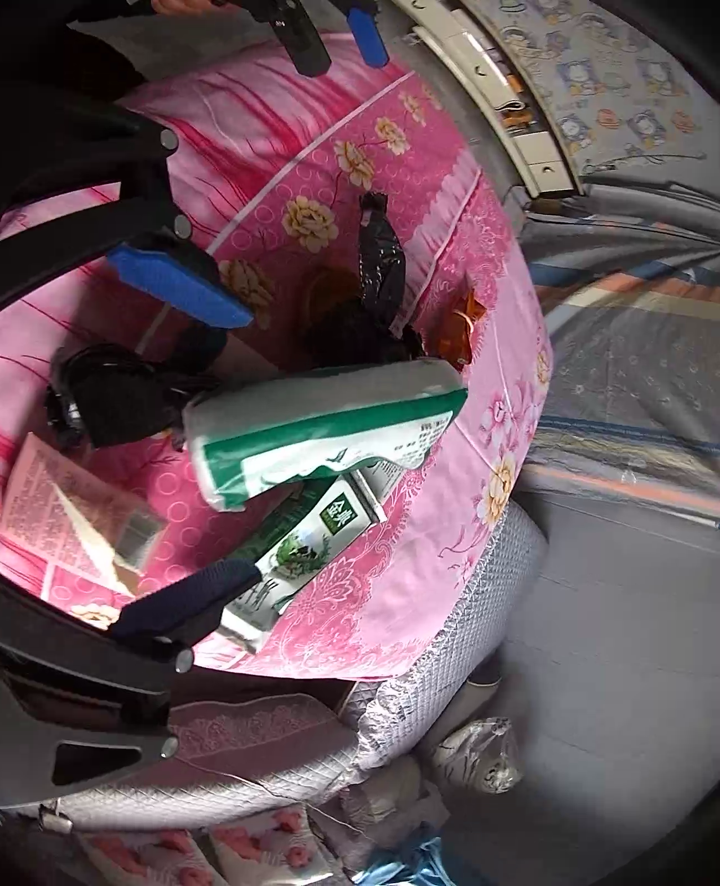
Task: Collect trash
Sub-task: 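Grasp the green-and-white plastic bag with the right tool, then grasp the black plastic bag with the left tool while the right tool holds the green bag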
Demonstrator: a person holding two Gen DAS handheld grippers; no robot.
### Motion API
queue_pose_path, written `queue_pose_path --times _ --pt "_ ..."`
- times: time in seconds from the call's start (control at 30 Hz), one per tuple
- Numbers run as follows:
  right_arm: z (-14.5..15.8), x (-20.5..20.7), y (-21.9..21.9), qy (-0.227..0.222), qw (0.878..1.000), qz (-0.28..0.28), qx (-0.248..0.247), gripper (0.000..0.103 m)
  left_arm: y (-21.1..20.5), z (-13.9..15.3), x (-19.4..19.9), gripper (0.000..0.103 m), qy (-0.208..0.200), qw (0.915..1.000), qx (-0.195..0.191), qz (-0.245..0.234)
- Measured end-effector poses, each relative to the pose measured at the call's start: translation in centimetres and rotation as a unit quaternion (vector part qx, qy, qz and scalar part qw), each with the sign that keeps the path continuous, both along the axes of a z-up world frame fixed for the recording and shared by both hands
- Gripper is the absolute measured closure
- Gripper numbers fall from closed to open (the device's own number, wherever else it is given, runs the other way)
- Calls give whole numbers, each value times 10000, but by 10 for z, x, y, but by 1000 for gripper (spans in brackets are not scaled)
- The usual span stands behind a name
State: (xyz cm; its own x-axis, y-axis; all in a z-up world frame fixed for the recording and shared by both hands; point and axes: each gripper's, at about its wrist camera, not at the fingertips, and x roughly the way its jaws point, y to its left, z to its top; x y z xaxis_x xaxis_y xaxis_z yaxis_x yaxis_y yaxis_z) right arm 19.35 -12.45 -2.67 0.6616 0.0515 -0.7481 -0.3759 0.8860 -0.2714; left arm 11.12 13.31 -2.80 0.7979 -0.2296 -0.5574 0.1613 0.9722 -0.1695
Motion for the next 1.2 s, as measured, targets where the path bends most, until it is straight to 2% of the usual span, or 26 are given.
queue_pose_path --times 0.1,0.23,0.33,0.4,0.43,0.47,0.57,0.67,0.77,0.97,1.1,1.2 --pt "-11 30 12 129 9991 -214 -333 20 -2 -5 2 8 34 10000 77 18" --pt "-25 60 15 541 9974 -356 -314 20 -4 -12 4 8 117 9999 6 -111" --pt "-37 76 21 662 9958 -388 -503 21 -5 -16 8 8 187 9997 40 -123" --pt "-42 83 19 850 9946 -461 -389 31 -6 -17 10 8 228 9997 8 -126" --pt "-44 86 16 1050 9932 -454 -209 45 -6 -18 11 8 247 9996 -17 -140" --pt "-46 89 14 1251 9912 -435 -44 66 -6 -18 11 8 267 9995 -28 -153" --pt "-43 87 8 1252 9911 -369 245 79 -9 -21 13 8 317 9994 62 -145" --pt "-33 83 -6 1401 9864 -254 827 80 -12 -21 14 8 342 9992 141 -167" --pt "-15 71 -21 1330 9831 -198 1241 81 -19 -19 16 8 348 9990 161 -221" --pt "38 41 -61 1087 9631 92 2460 81 -39 -15 22 8 328 9982 282 -407" --pt "46 23 -74 1219 9532 253 2757 81 -51 -10 24 8 347 9972 155 -645" --pt "37 11 -75 1384 9540 337 2637 81 -52 -4 18 8 281 9938 -232 -1054"
